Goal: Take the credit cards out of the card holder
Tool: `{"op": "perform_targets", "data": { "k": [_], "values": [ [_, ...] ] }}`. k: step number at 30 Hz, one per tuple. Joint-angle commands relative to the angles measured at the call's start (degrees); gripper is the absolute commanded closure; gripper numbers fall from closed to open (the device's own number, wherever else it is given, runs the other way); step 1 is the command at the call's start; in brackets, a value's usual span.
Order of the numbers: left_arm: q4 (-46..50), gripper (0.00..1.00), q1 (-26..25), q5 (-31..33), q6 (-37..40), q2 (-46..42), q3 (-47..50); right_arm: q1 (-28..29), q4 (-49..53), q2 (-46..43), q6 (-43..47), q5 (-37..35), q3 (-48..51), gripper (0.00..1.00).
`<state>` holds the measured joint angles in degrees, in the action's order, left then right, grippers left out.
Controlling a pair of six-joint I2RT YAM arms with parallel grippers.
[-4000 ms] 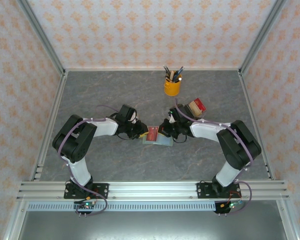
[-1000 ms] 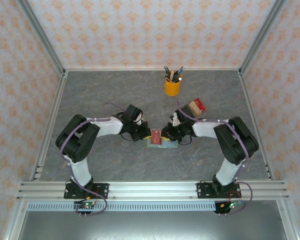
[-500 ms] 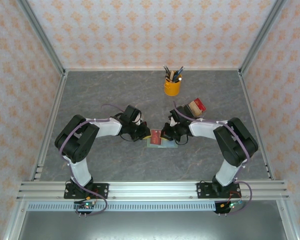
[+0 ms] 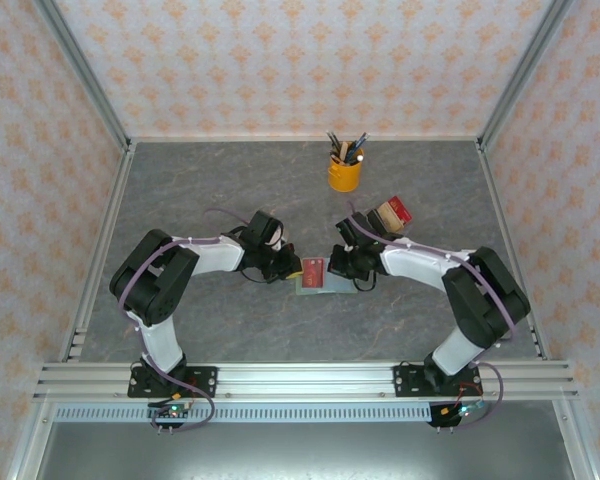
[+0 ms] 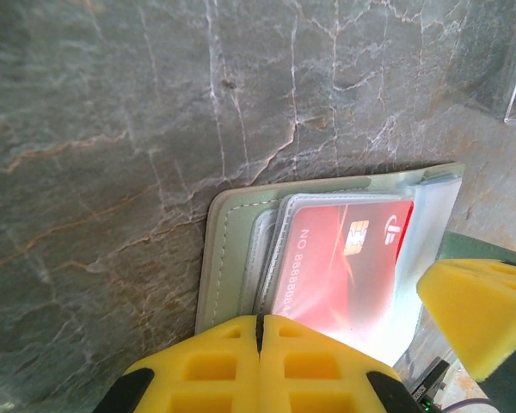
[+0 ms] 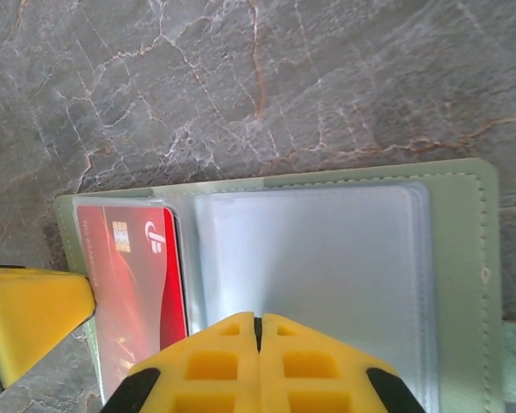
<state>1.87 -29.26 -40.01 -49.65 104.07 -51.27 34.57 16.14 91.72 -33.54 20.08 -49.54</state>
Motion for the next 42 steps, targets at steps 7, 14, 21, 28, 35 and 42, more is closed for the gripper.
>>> {"op": "perform_targets", "data": {
  "k": [7,14,21,28,35,42],
  "values": [
    [9.4,0.98,-0.2,7.3,-0.4,4.3,4.1,-2.0,-7.1,-2.5,-1.3,15.2,2.8,0.92],
    [9.6,0.99,-0.1,8.1,-1.4,4.8,5.2,-2.0,-10.0,-2.5,-8.7,21.0,6.7,0.82],
    [10.4,1.0,-0.1,8.9,-1.8,6.2,5.2,-2.0,-11.2,-2.8,-10.6,21.6,8.6,0.82],
    [10.4,1.0,-0.1,8.8,-2.0,6.8,5.4,-1.9,-13.7,-0.4,-10.8,22.2,8.5,0.84],
    [10.5,1.0,-0.2,9.1,-1.9,7.2,5.5,-1.7,-6.7,-1.3,-7.7,17.7,7.6,0.78],
    [10.2,1.0,-0.2,9.0,-2.2,8.0,5.2,-1.1,-9.7,-0.7,-8.0,20.4,8.2,0.79]
  ]
}}
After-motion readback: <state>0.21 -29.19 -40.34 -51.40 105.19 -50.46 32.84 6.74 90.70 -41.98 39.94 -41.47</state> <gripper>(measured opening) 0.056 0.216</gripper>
